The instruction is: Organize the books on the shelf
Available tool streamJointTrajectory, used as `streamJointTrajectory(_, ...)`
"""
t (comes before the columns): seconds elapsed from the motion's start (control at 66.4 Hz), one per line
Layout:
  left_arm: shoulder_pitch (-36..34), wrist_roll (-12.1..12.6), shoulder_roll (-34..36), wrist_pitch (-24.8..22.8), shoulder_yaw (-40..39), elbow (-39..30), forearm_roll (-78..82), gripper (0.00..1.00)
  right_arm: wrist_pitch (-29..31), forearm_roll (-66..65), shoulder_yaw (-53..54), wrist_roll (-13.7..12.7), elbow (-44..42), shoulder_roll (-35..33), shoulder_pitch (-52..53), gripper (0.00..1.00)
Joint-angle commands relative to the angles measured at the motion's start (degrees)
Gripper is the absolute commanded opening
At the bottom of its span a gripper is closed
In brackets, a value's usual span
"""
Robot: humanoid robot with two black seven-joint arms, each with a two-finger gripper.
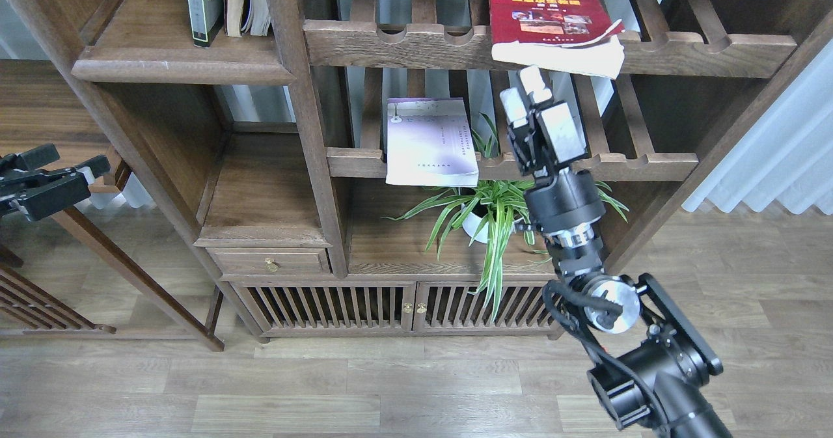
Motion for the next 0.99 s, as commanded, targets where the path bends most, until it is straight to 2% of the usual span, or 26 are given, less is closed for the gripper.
streamJointTrajectory(0.0,0.0,0.0,-0.3,0.0,-0.3,-0.1,-0.1,1.00,-0.7,-0.1,-0.1,0.0,-0.2,0.0,0.0,0.90)
streamJointTrajectory(0.512,0.0,0.0,-0.7,0.0,-0.4,-0.1,-0.1,1.00,-6.4,-0.1,1.5,0.0,-1.9,0.0,3.1,0.91)
streamJointTrajectory(0.828,0.0,0.0,-1.2,0.0,-1.0,-0.1,-0.1,1.00,-12.2,0.0,3.7,0.0,-2.0,0.0,3.8,0.91)
streamJointTrajectory(0.979,0.0,0.1,-1.6,0.0,-1.0,-0.1,-0.1,1.00,-12.5,0.0,4.1,0.0,-2.4,0.0,4.0,0.91)
